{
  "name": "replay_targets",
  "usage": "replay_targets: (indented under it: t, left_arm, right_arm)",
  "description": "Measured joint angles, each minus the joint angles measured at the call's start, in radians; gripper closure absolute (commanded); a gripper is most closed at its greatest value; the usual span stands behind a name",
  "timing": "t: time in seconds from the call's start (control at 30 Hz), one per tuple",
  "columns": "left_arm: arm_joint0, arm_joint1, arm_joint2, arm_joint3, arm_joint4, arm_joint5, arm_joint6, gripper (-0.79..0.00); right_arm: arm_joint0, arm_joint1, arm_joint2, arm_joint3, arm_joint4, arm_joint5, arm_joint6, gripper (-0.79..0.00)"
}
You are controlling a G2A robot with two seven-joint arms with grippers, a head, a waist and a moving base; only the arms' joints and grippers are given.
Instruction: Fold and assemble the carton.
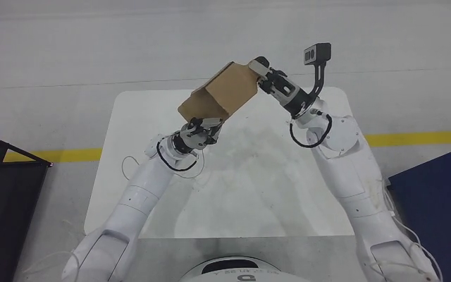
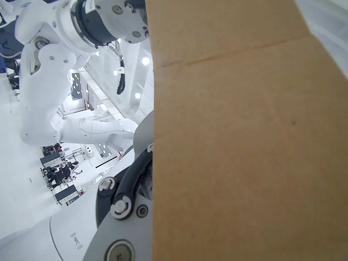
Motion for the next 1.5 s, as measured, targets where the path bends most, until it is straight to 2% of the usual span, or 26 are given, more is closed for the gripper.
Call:
replay_targets:
  t: [0.07,0.1,0.23,0.33,0.4,0.57,0.9,1.03,1.17,1.5]
  left_arm:
    - [0.001,0.0,-0.001,0.0,0.002,-0.002,0.0,0.0]
    - [0.002,0.001,-0.002,-0.001,0.003,-0.002,0.0,0.0]
    - [0.005,0.003,-0.006,-0.006,0.006,-0.001,0.0,0.0]
    - [0.007,0.004,-0.009,-0.009,0.011,0.003,0.0,0.0]
    - [0.008,0.005,-0.011,-0.011,0.014,0.005,0.0,0.0]
    - [0.014,0.006,-0.013,-0.019,0.017,0.009,0.0,0.0]
    - [0.02,0.008,-0.015,-0.031,0.021,0.01,0.0,0.0]
    - [0.026,0.009,-0.016,-0.04,0.018,0.011,0.0,0.0]
    - [0.033,0.01,-0.016,-0.046,0.017,0.014,0.0,0.0]
    - [0.033,0.013,-0.016,-0.051,0.02,0.02,0.0,0.0]
  right_arm:
    - [-0.002,-0.001,-0.002,0.002,0.014,0.004,0.004,0.0]
    - [-0.002,-0.001,-0.002,0.004,0.016,0.006,0.004,-0.049]
    - [-0.002,0.0,0.001,0.004,-0.025,0.003,-0.01,-0.376]
    - [-0.007,0.002,0.005,-0.008,-0.087,-0.01,-0.02,-0.449]
    - [-0.011,0.004,0.012,-0.019,-0.109,-0.016,-0.022,-0.474]
    - [-0.012,0.01,0.034,-0.041,-0.163,-0.014,-0.002,-0.477]
    - [0.026,0.026,0.061,-0.053,-0.267,0.021,0.11,-0.48]
    - [0.042,0.03,0.071,-0.039,-0.271,0.03,0.136,-0.517]
    - [0.052,0.034,0.084,-0.023,-0.263,0.037,0.166,-0.597]
    - [0.073,0.048,0.088,0.001,-0.285,0.052,0.271,-0.674]
